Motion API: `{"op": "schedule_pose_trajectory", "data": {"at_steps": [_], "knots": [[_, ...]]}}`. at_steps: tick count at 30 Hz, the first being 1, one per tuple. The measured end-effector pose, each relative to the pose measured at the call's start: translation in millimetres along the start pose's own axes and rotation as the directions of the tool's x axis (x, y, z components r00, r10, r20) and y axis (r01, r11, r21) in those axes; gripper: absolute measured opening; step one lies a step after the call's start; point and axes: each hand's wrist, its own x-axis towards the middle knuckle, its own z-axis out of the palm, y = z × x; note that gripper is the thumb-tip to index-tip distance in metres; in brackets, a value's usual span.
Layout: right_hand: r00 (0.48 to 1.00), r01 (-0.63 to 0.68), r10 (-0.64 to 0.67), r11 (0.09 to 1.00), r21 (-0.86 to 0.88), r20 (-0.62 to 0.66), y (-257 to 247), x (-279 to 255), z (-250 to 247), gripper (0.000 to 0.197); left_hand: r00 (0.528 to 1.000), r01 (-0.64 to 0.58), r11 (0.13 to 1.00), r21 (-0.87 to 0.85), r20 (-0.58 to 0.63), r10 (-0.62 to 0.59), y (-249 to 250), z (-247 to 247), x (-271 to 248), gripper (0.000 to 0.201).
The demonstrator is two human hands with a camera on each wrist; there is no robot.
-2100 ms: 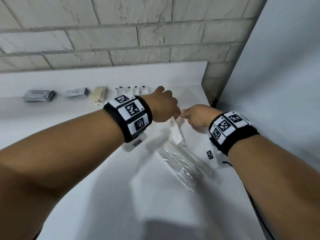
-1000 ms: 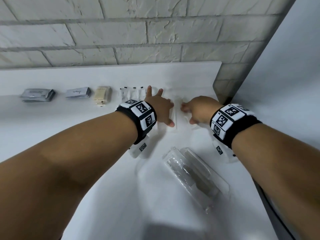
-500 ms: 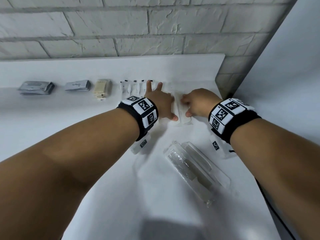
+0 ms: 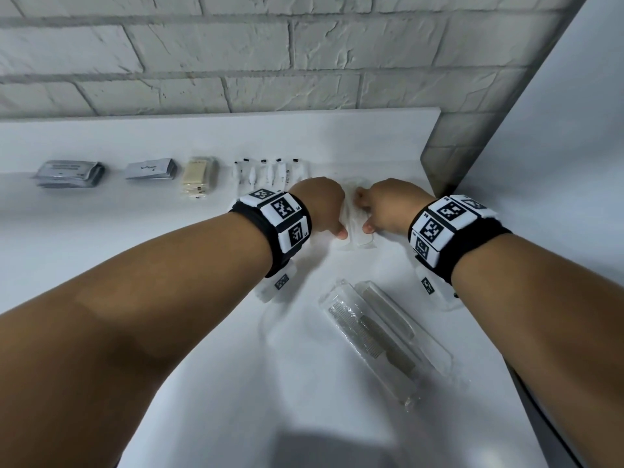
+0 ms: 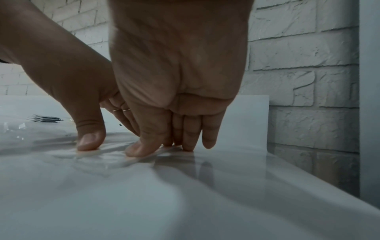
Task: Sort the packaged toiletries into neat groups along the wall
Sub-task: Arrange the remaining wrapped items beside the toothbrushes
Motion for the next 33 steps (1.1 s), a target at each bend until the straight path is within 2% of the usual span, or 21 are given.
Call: {"op": "schedule_pose_trajectory", "data": {"at_steps": [7, 10, 12, 14, 15, 17, 18, 19, 21, 24, 28, 30, 33], "knots": [[1.0, -0.014, 0.014, 1.0, -0.005, -0.007, -2.4, -1.4, 0.3, 0.059, 1.0, 0.017, 1.0, -0.024, 0.009, -0.016, 4.4, -0.6, -3.7, 0.056], [1.0, -0.017, 0.017, 0.999, 0.047, -0.005, -1.7, -9.8, 1.0, 0.06, 1.0, 0.026, 0.999, -0.041, 0.001, -0.026, 6.5, 0.0, -7.2, 0.058], [0.994, -0.019, 0.033, 0.992, 0.125, -0.104, 2.0, -24.4, -1.0, 0.054, 0.999, 0.035, 0.997, -0.063, -0.022, -0.036, 7.6, 0.0, -11.7, 0.065], [0.975, -0.033, 0.071, 0.983, 0.181, -0.209, 2.2, -46.9, -7.7, 0.04, 0.997, 0.031, 0.996, -0.082, -0.064, -0.037, 8.0, -2.9, -17.2, 0.07], [0.981, -0.048, 0.081, 0.982, 0.182, -0.177, -0.3, -59.9, -9.2, 0.036, 0.996, 0.029, 0.996, -0.086, -0.076, -0.036, 8.6, -3.8, -19.9, 0.071], [0.996, -0.078, 0.071, 0.988, 0.131, 0.054, -11.0, -84.8, -7.3, 0.041, 0.996, 0.023, 0.996, -0.082, -0.082, -0.03, 10.0, -8.3, -23.3, 0.07], [0.983, -0.084, 0.07, 0.994, 0.075, 0.17, -19.0, -94.5, -1.9, 0.043, 0.997, 0.023, 0.997, -0.076, -0.078, -0.029, 11.1, -10.5, -24.0, 0.069], [0.97, -0.073, 0.066, 0.997, 0.019, 0.232, -26.0, -101.2, 6.6, 0.045, 0.997, 0.022, 0.997, -0.072, -0.076, -0.028, 12.7, -11.9, -24.5, 0.067], [0.968, -0.053, 0.064, 0.997, -0.049, 0.243, -36.0, -108.6, 23.4, 0.047, 0.997, 0.027, 0.997, -0.066, -0.069, -0.032, 17.2, -13.6, -25.8, 0.064], [0.963, -0.075, 0.086, 0.996, -0.052, 0.255, -43.6, -109.3, 31.6, 0.046, 0.998, 0.036, 0.997, -0.069, -0.052, -0.039, 21.1, -13.5, -28.2, 0.062], [0.959, -0.095, 0.066, 0.991, 0.096, 0.274, -38.5, -111.5, 27.4, 0.041, 0.998, 0.042, 0.998, -0.052, -0.054, -0.045, 22.4, -11.0, -31.2, 0.059], [0.962, -0.149, 0.092, 0.966, 0.212, 0.257, -26.0, -111.1, 17.0, 0.038, 0.997, 0.044, 0.998, -0.054, -0.066, -0.047, 20.7, -11.1, -30.6, 0.058], [0.97, -0.244, 0.216, 0.843, 0.48, 0.114, 3.1, -93.5, -0.1, 0.035, 0.996, 0.045, 0.997, -0.064, -0.078, -0.05, 20.1, -10.8, -27.4, 0.058]]}}
